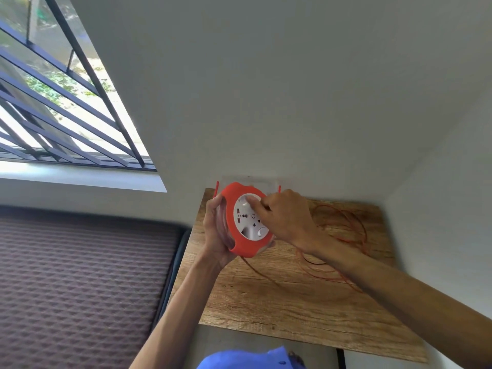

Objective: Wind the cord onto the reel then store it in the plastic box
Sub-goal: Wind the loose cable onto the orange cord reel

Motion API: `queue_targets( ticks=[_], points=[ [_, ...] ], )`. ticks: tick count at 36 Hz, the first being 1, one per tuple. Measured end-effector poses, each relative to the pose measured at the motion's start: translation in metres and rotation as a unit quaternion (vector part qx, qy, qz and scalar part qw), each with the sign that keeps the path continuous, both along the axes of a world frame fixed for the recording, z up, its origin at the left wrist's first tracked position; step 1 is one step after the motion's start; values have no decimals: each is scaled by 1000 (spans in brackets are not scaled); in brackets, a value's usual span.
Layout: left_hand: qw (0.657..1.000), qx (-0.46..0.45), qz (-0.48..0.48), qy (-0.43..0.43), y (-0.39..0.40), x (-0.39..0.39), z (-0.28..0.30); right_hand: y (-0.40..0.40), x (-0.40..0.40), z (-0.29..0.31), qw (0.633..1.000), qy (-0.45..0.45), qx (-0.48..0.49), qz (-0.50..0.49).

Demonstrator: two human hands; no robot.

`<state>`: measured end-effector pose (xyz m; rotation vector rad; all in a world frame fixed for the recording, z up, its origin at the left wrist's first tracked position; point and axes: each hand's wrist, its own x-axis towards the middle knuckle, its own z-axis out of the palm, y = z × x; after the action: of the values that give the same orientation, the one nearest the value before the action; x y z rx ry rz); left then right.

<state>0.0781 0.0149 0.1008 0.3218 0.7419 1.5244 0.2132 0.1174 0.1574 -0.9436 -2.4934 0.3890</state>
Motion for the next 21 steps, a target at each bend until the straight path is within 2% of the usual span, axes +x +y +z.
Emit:
queue_targets(
  ticks=[2, 5, 9, 11, 21],
  points=[
    [1000, -10, 11, 4, -1, -2, -2, 0, 3, -2, 1000, 5, 4, 10],
    [1000, -17, 15, -2, -3, -6, -7, -1, 12, -4, 995, 17, 72, 73],
    [999, -12, 27, 18, -3, -12, -7, 6, 25, -7, 950, -34, 178, 254],
    [999, -13, 20, 24, -4, -13, -6, 10, 29, -8, 928, -70, 206, 302],
    [998, 5, -48, -30, -9, -9, -4, 23, 29, 5, 876, -175, 251, 373]
  ],
)
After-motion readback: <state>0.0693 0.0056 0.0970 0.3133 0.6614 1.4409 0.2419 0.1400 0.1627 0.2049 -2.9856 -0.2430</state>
